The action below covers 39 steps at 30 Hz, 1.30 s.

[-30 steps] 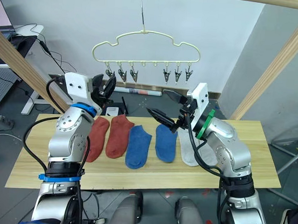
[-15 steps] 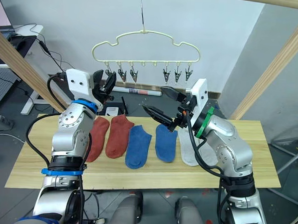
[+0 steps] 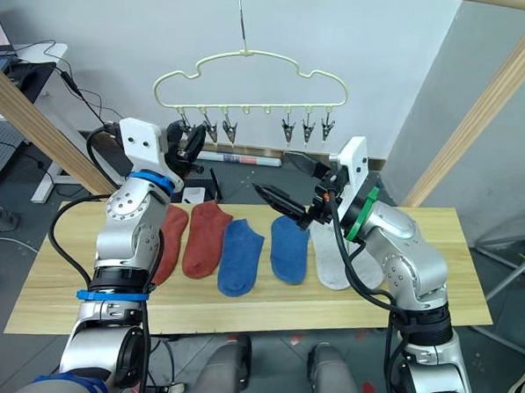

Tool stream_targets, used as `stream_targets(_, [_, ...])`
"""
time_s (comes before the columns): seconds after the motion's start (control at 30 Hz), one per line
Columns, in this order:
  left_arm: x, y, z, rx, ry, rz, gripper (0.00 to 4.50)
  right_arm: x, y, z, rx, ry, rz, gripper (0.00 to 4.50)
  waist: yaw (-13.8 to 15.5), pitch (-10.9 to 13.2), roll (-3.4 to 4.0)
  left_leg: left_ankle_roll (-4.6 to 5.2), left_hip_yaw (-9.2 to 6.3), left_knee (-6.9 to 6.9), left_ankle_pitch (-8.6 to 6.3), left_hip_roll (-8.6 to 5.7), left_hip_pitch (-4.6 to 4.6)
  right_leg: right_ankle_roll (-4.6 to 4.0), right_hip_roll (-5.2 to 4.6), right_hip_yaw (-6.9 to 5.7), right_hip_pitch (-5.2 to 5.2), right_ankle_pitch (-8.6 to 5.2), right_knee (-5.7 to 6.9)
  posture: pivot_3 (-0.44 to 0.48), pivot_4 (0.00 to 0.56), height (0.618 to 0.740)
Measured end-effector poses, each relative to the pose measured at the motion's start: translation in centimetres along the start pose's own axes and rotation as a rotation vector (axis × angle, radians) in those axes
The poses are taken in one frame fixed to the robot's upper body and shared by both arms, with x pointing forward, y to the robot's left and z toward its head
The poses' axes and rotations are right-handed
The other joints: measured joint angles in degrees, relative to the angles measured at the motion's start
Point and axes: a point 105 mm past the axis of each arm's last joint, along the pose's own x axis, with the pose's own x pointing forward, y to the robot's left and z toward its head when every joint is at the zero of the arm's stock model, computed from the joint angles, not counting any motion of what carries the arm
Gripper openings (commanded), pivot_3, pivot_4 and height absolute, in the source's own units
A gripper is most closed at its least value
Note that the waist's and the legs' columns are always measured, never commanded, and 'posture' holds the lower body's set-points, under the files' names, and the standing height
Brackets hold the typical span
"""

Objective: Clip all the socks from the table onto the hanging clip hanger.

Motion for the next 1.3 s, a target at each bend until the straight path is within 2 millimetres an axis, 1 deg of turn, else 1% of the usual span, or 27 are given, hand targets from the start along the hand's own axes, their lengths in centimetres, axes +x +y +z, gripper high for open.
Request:
stream_targets(0.07, [0.1,0.0,0.1,0.001,-0.004,-0.002,0.7,0.0,0.1,0.1,0.007,-0.004,0.005,4.5,-0.01,0.04,0.0,0.0,0.01,0.0,0.0,0.0,0.0,0.0,0.0,0.01,0.0,0.0,0.0,-0.035,0.314,0.74])
stream_targets(0.23, [0.0,0.1,0.2,0.008,-0.003,0.001,0.04,0.1,0.3,0.3,0.015,-0.01,0.001,4.5,-0.01,0.19,0.01,0.0,0.0,0.0,0.0,0.01,0.0,0.0,0.0,0.0,0.0,0.0,0.0,-0.031,0.314,0.74])
stream_targets(0.43, [0.0,0.6,0.4,0.028,0.002,0.006,0.02,0.0,0.1,0.2,0.017,-0.007,-0.008,4.5,-0.02,0.21,0.01,0.0,0.0,0.0,0.0,0.01,0.0,0.01,0.0,0.0,-0.01,-0.01,0.0,-0.027,0.313,0.74])
stream_targets(0.5, [-0.1,0.7,0.4,0.037,0.015,0.007,0.02,-0.3,-0.5,-0.2,-0.009,0.032,-0.054,4.5,-0.02,0.21,0.01,0.0,0.0,0.0,0.0,0.0,0.0,0.01,-0.01,0.0,-0.01,-0.01,0.0,-0.021,0.312,0.74])
stream_targets(0.57, [-0.2,0.9,0.5,0.045,0.034,0.003,0.02,-1.5,-2.2,-2.1,-0.061,0.149,-0.179,4.5,0.01,0.2,0.01,-0.01,0.01,0.0,0.0,-0.01,0.0,0.03,-0.04,0.0,0.0,-0.01,-0.01,-0.019,0.314,0.74])
stream_targets(0.6, [-0.4,0.9,0.6,0.046,0.048,-0.007,0.02,-3.0,-3.8,-4.1,-0.083,0.254,-0.285,4.5,0.03,0.2,0.01,-0.01,0.04,0.0,0.0,-0.03,0.01,0.04,-0.08,0.01,0.0,-0.02,-0.01,-0.022,0.314,0.74])
stream_targets(0.67, [-0.8,0.9,0.9,0.041,0.069,-0.021,0.02,-6.6,-6.4,-8.1,-0.074,0.442,-0.473,4.5,0.04,0.21,0.02,-0.02,0.08,-0.01,0.0,-0.04,0.01,0.06,-0.12,0.03,-0.02,-0.03,0.0,-0.027,0.314,0.74])
stream_targets(0.7, [-1.0,1.0,0.8,0.032,0.086,-0.03,0.02,-8.1,-7.2,-9.8,-0.052,0.513,-0.546,4.5,0.02,0.21,0.02,-0.02,0.1,-0.01,0.0,-0.03,0.01,0.06,-0.11,0.05,-0.04,-0.03,0.01,-0.027,0.314,0.74])
stream_targets(0.73, [-1.2,0.9,0.8,0.019,0.1,-0.036,0.02,-9.2,-7.7,-10.9,-0.035,0.557,-0.595,4.5,-0.18,0.24,0.05,-0.02,0.13,-0.01,0.0,-0.03,0.03,0.06,-0.11,0.08,-0.05,-0.03,0.02,-0.028,0.313,0.74])
stream_targets(0.8, [-1.3,0.5,0.5,-0.014,0.131,-0.056,0.02,-10.8,-8.9,-12.2,-0.023,0.613,-0.684,4.5,-0.7,0.28,0.1,-0.02,0.18,-0.01,0.01,0.01,0.06,0.07,-0.05,0.15,-0.07,-0.04,0.03,-0.032,0.311,0.74])
stream_targets(0.9, [-1.9,0.2,0.2,-0.045,0.164,-0.084,0.02,-13.2,-11.1,-13.5,-0.003,0.674,-0.818,4.5,-1.22,0.28,0.11,-0.02,0.18,-0.02,0.01,0.02,0.09,0.07,-0.02,0.15,-0.06,-0.04,0.04,-0.037,0.313,0.74])
stream_targets(1.0, [-2.2,0.2,0.4,-0.051,0.172,-0.086,0.02,-13.9,-12.0,-15.0,0.044,0.701,-0.872,4.5,-1.48,0.3,0.1,-0.02,0.23,-0.02,0.01,0.01,0.1,0.07,-0.01,0.21,-0.06,-0.04,0.03,-0.037,0.314,0.74])
stream_targets(1.1, [-2.3,0.3,0.5,-0.052,0.17,-0.084,0.02,-13.4,-12.1,-16.6,0.1,0.714,-0.868,4.5,-1.53,0.31,0.1,-0.02,0.26,-0.02,0.0,0.01,0.09,0.08,-0.01,0.24,-0.06,-0.04,0.01,-0.032,0.315,0.74])
stream_targets(1.2, [-2.4,0.3,0.6,-0.048,0.167,-0.085,0.02,-13.1,-12.2,-17.4,0.115,0.73,-0.855,4.5,-1.41,0.38,0.07,-0.02,0.29,-0.02,0.0,-0.01,0.08,0.08,-0.03,0.25,-0.06,-0.04,0.0,-0.027,0.317,0.74])
stream_targets(1.3, [-2.5,0.2,0.6,-0.046,0.167,-0.086,0.0,-13.2,-12.4,-17.5,0.097,0.744,-0.837,3.88,-1.35,0.42,0.07,-0.04,0.29,-0.03,-0.01,-0.01,0.09,0.1,-0.04,0.26,-0.06,-0.04,-0.01,-0.023,0.322,0.74])
